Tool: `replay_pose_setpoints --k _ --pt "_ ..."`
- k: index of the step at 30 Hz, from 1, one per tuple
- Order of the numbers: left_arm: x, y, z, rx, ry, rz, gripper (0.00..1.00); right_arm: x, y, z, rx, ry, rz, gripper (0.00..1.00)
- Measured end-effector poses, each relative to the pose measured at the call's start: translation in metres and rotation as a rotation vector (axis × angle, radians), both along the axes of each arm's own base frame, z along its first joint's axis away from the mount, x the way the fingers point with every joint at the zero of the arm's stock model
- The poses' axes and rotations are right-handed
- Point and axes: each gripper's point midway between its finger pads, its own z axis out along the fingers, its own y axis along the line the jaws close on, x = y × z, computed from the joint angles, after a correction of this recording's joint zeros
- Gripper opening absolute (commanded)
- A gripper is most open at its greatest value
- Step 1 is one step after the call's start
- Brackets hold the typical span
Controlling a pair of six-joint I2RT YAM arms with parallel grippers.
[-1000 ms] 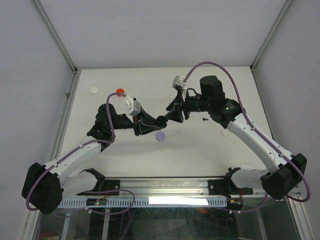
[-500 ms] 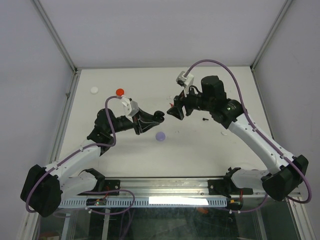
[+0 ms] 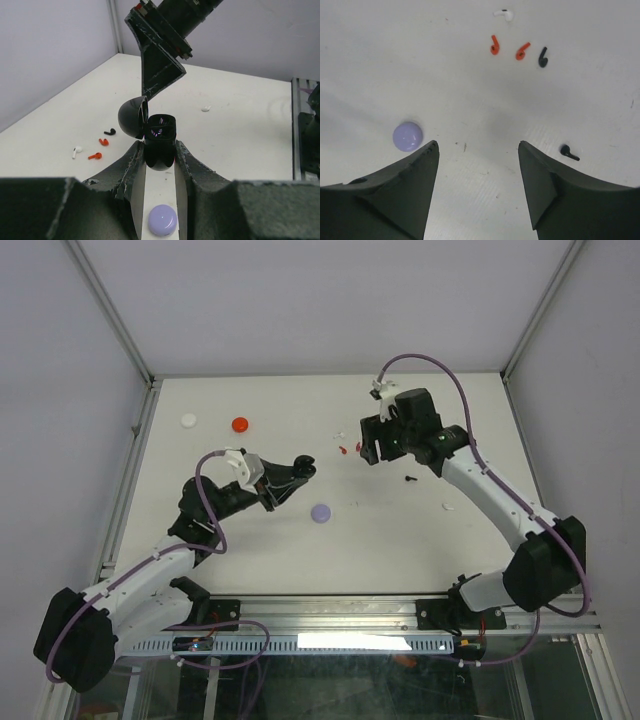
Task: Insert the wireless bluetooth earbuds into the charging case
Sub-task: Pick up the earbud from the center of the board.
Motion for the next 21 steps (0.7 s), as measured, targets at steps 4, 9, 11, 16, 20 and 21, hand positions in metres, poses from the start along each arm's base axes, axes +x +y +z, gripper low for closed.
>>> replay_pose_setpoints --k 4,9,11,16,20,21 --pt "0.000 0.004 -0.014 0.012 -0.026 0.020 0.00 0.019 -0.023 -0.031 -0.038 0.081 -0.118 0.68" --pt "-0.003 0.007 -0.028 0.037 -0.081 0.025 0.00 0.038 -0.053 -0.070 -0.059 0.193 -0.245 0.68" --pt "-0.005 0.006 -0.027 0.043 -0.110 0.013 0.00 0.045 -0.067 -0.087 -0.064 0.243 -0.299 0.68" --pt "-0.010 0.006 -0.020 0.051 -0.186 -0.010 0.00 0.054 -0.096 -0.121 -0.073 0.337 -0.395 0.69" --pt "-0.012 0.006 -0.015 0.041 -0.218 -0.012 0.00 0.057 -0.113 -0.148 -0.085 0.405 -0.445 0.70" --pt "-0.012 0.006 -0.013 0.038 -0.224 -0.011 0.00 0.057 -0.116 -0.153 -0.087 0.419 -0.452 0.70"
